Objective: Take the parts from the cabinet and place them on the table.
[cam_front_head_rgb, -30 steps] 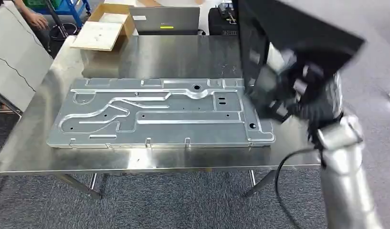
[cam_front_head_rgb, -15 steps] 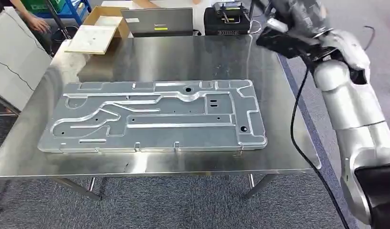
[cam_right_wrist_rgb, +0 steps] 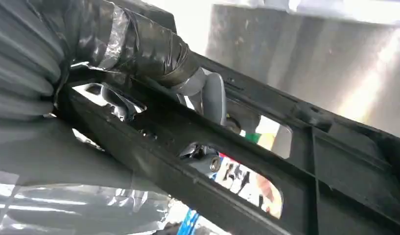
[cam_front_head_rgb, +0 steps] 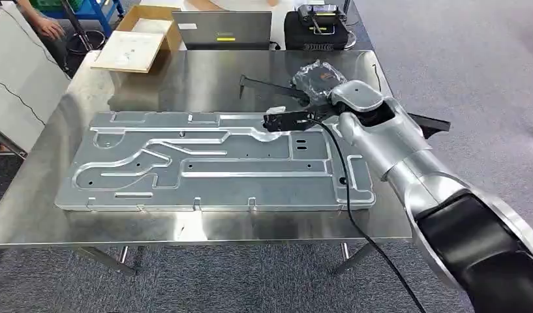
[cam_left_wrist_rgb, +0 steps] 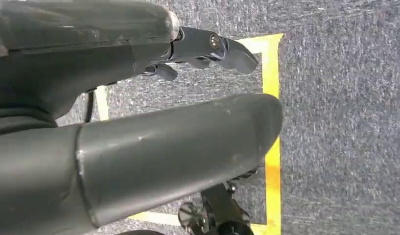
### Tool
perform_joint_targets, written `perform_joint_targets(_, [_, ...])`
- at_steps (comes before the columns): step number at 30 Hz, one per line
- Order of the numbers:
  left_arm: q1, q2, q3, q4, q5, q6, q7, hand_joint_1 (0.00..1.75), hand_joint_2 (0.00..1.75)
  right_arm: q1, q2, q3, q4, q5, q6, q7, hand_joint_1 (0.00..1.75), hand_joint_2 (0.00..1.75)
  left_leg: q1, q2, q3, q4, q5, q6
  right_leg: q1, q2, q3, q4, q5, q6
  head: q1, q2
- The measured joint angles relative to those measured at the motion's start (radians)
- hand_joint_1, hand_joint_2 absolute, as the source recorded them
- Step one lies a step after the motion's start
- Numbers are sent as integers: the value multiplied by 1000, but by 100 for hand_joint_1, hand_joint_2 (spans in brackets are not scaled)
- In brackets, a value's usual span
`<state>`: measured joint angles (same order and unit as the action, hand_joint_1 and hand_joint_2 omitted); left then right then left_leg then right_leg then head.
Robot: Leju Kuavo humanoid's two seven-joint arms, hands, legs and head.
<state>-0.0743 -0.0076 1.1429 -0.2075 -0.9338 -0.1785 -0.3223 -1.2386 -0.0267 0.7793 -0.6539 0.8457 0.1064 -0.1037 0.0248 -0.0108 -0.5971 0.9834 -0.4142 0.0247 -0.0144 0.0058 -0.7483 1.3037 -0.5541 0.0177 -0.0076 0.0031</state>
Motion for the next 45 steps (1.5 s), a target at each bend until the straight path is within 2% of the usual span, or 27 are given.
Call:
perform_joint_targets(3, [-1,0,0,0,-6,0,2,0,0,-11,25,13,27,11,8,-4,166,175,0,0,12,3,-11,-11,3,0,110,-256,148,-16,0,0])
perform_joint_targets(4, [-2,-2,0,0,-8,0,4,0,0,-12,37,19,39,16,8,4,166,175,-4,4,13,2,-15,-16,11,0,133,-288,142,-23,0,0])
perform_joint_targets(7, [-9,-2,0,0,-12,-2,10,0,0,-4,100,40,93,28,8,40,166,175,-1,10,23,-13,-12,-32,19,5,138,-310,140,-29,0,0])
perform_joint_targets(9, [-18,-5,-1,0,-20,-6,14,0,0,-1,145,50,126,33,12,64,166,175,0,10,23,-11,-21,-43,7,1,150,-332,150,-43,0,0])
perform_joint_targets(10, [-21,-6,-3,0,-21,-8,14,0,0,-1,168,52,143,33,20,76,166,175,0,10,9,24,-48,-46,7,1,151,-334,151,-51,0,0])
perform_joint_targets(13, [-27,-9,-6,0,-21,-11,18,0,0,9,228,69,194,31,28,105,166,175,1,9,-105,268,-156,-55,10,0,153,-336,151,-56,0,0])
perform_joint_targets(14, [-28,-10,-6,0,-22,-11,21,0,0,17,247,69,206,26,27,117,166,175,3,9,-128,310,-158,-58,11,0,154,-334,149,-57,0,0])
perform_joint_targets(15, [-28,-11,-6,0,-23,-11,24,0,0,24,265,69,222,21,24,135,166,175,5,9,-128,299,-137,-61,10,0,154,-332,147,-56,-1,0])
perform_joint_targets(16, [-29,-11,-7,0,-23,-11,26,0,0,28,279,69,234,16,21,152,166,175,7,10,-102,241,-96,-63,8,1,154,-329,145,-55,0,0])
perform_joint_targets(18, [-35,-11,-8,0,-24,-13,25,0,0,29,311,69,249,3,16,185,166,175,15,11,-16,58,-5,-69,2,3,155,-319,138,-45,-1,0])
perform_joint_targets(19, [-39,-16,-9,0,-26,-16,22,0,0,29,323,69,253,-8,14,205,166,175,14,10,10,9,-9,-73,7,5,154,-315,133,-37,0,0])
perform_joint_targets(20, [-45,-18,-12,0,-29,-22,18,0,0,28,330,69,256,-21,15,222,166,175,7,3,14,-5,-8,-58,10,6,149,-307,132,-34,0,0])
perform_joint_targets(24, [-55,-27,-25,1,-31,-44,-4,0,0,32,355,83,255,-120,39,266,166,175,8,4,8,3,-5,-26,6,4,145,-301,125,-19,0,0])
perform_joint_targets(26, [-61,-28,-27,1,-33,-46,-11,0,0,32,361,105,252,-146,41,275,166,175,6,5,7,4,-4,-16,3,-1,103,-202,59,-11,0,0])
perform_joint_targets(28, [-63,-31,-32,0,-33,-47,-14,0,0,35,364,125,250,-171,45,283,166,175,2,6,6,4,-4,-12,3,-1,23,-30,-15,-8,0,0])
perform_joint_targets(29, [-63,-31,-34,1,-33,-49,-16,0,0,37,365,136,250,-189,44,286,166,175,-1,6,6,5,-5,-11,3,-1,-2,20,-25,-10,0,0])
perform_joint_targets(30, [-63,-32,-35,1,-33,-51,-18,0,0,38,365,150,250,-209,43,290,166,175,-4,5,6,5,-5,-11,4,-1,-4,21,-12,-14,0,0])
perform_joint_targets(31, [-63,-34,-37,1,-33,-53,-19,0,0,37,365,162,250,-225,41,292,166,175,-8,4,6,6,-5,-11,8,-1,16,-26,23,-22,0,0])
perform_joint_targets(32, [-63,-35,-40,1,-33,-55,-23,0,175,36,365,174,250,-242,37,294,0,0,-12,2,8,6,-6,-10,14,0,57,-110,69,-34,0,0])
perform_joint_targets(34, [-63,-43,-47,1,-37,-58,-27,0,175,30,367,185,251,-265,30,291,0,0,-12,2,9,4,-6,-10,33,0,139,-283,132,-71,0,0])
perform_joint_targets(35, [-63,-47,-48,1,-39,-59,-27,0,175,27,367,192,253,-272,25,288,0,0,-20,3,5,7,-7,-13,33,-6,147,-299,124,-77,0,0])
perform_joint_targets(36, [-64,-47,-48,1,-39,-57,-26,0,175,26,368,196,256,-277,20,283,0,0,-14,4,3,6,-6,-16,37,-6,145,-299,127,-74,0,0])
perform_joint_targets(37, [-64,-47,-48,1,-40,-53,-25,0,0,27,368,200,259,-281,17,277,0,0,-13,5,4,5,-6,-18,38,-5,144,-299,126,-75,0,0])
perform_joint_targets(40, [-65,-48,-49,1,-40,-36,-27,0,0,27,370,212,272,-290,13,256,0,0,-14,7,-1,17,-22,-34,23,-10,161,-333,143,-69,0,0])
perform_joint_targets(43, [-68,-47,-50,1,-41,-25,-24,0,0,28,374,231,280,-291,5,237,0,0,-12,6,-92,226,-133,-47,23,-10,158,-331,143,-73,0,0])
perform_joint_targets(44, [-69,-47,-50,1,-41,-23,-22,0,0,31,375,237,282,-293,3,234,0,0,-11,6,-126,297,-156,-51,23,-10,157,-328,142,-74,0,0])
perform_joint_targets(45, [-69,-47,-50,1,-41,-23,-19,0,0,36,375,245,284,-295,0,225,0,0,-10,7,-139,320,-150,-55,23,-10,155,-325,141,-74,0,0])
